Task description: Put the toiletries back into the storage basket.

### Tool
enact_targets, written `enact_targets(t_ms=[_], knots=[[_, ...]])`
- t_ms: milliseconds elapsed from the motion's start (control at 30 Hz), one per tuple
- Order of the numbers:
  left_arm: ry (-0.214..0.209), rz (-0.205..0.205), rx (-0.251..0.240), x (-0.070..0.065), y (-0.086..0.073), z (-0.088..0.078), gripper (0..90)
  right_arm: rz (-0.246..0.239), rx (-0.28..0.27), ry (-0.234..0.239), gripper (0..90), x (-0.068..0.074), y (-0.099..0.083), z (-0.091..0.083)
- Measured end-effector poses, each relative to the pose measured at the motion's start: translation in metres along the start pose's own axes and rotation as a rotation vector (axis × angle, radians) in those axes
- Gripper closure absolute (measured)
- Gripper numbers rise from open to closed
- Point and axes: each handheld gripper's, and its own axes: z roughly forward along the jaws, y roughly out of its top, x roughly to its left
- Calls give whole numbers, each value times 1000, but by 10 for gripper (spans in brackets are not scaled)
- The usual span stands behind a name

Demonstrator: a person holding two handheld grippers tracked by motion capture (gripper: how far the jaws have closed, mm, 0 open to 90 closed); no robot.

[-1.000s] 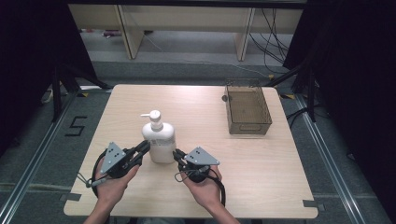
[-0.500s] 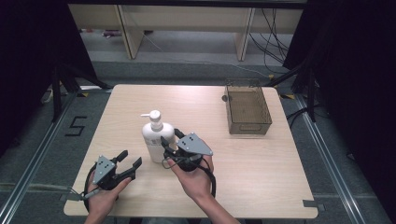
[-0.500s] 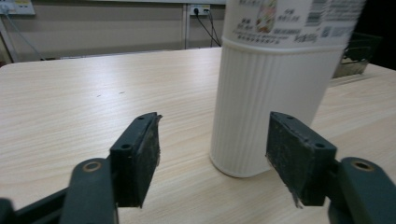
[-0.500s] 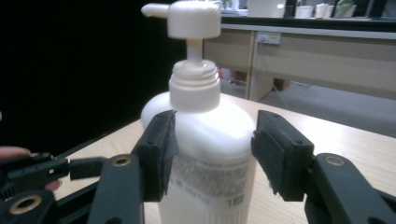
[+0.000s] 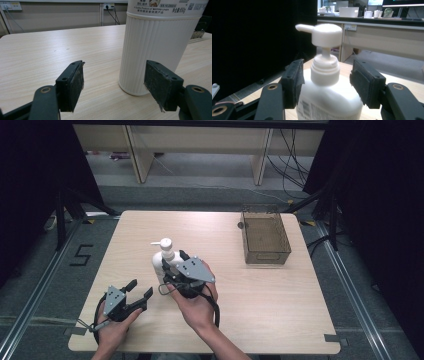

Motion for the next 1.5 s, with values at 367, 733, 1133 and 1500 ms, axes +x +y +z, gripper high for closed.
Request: enact_targets(t_ms=[367, 733, 1133, 1500], knots=[[-2, 10, -1, -1, 0, 2, 327, -16, 3, -63, 453, 7, 15, 15], [-5, 10, -12, -2, 0, 0, 334, 1, 25, -108, 492, 10, 20, 27], [-5, 11, -9, -2, 0, 0, 340, 9, 32, -127, 527, 13, 24, 32], [-2, 1, 1, -2, 0, 0, 342, 13, 18, -152, 590, 19, 24, 38]])
